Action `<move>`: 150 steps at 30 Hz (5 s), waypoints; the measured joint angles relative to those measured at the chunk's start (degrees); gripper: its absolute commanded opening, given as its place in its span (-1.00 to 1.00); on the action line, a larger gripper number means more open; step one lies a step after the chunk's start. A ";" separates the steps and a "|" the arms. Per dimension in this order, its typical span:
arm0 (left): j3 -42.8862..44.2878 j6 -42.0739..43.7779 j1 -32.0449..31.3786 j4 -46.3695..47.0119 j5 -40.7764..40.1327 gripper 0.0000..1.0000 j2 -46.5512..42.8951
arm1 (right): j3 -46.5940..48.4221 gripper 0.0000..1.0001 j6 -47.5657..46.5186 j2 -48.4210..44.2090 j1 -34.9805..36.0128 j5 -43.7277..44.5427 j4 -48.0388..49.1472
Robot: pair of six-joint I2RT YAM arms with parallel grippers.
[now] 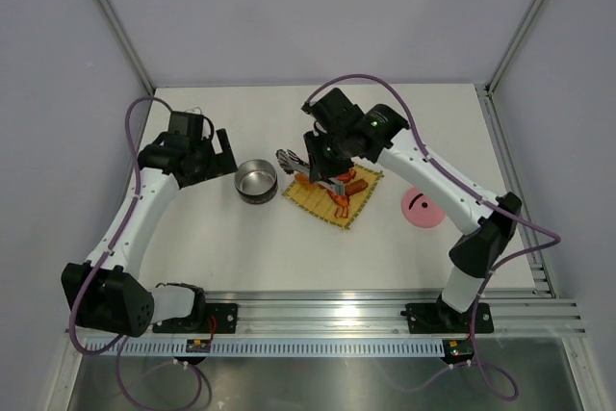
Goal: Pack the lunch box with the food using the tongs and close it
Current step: Pick up the fake food from the plate, then place the fake food in the packing box, then pick up the fake food from the plate.
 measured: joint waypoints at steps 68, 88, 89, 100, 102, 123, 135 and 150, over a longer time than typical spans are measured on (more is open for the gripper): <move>-0.55 -3.19 9.94 -1.49 2.91 0.98 -3.93 | -31.67 0.07 8.20 -16.61 -3.37 7.98 4.39; -0.59 -3.21 9.94 -1.46 3.98 0.98 -3.67 | -31.67 0.11 5.92 -10.82 -3.37 6.32 7.50; -0.59 -3.21 9.94 -1.46 3.98 0.98 -3.61 | -31.67 0.10 5.70 -10.43 -3.37 6.29 7.52; -0.72 -3.21 9.94 -1.40 4.04 0.98 -3.15 | -29.38 -0.22 4.24 -8.92 -3.37 4.90 7.08; -0.92 -3.21 9.94 -1.27 4.04 0.98 -3.15 | -29.07 -0.22 4.07 -8.92 -3.37 4.76 7.08; -1.36 -3.21 9.94 -1.11 4.17 0.98 -3.10 | -28.96 -0.02 2.95 -6.95 -3.34 2.34 6.99; -1.62 -3.21 9.94 -1.05 4.59 0.98 -3.10 | -28.94 0.08 2.19 -6.36 -2.84 1.97 6.91; -2.03 -3.23 9.94 -1.07 4.59 0.98 -3.43 | -26.75 -0.55 1.31 -6.71 -2.40 2.54 4.57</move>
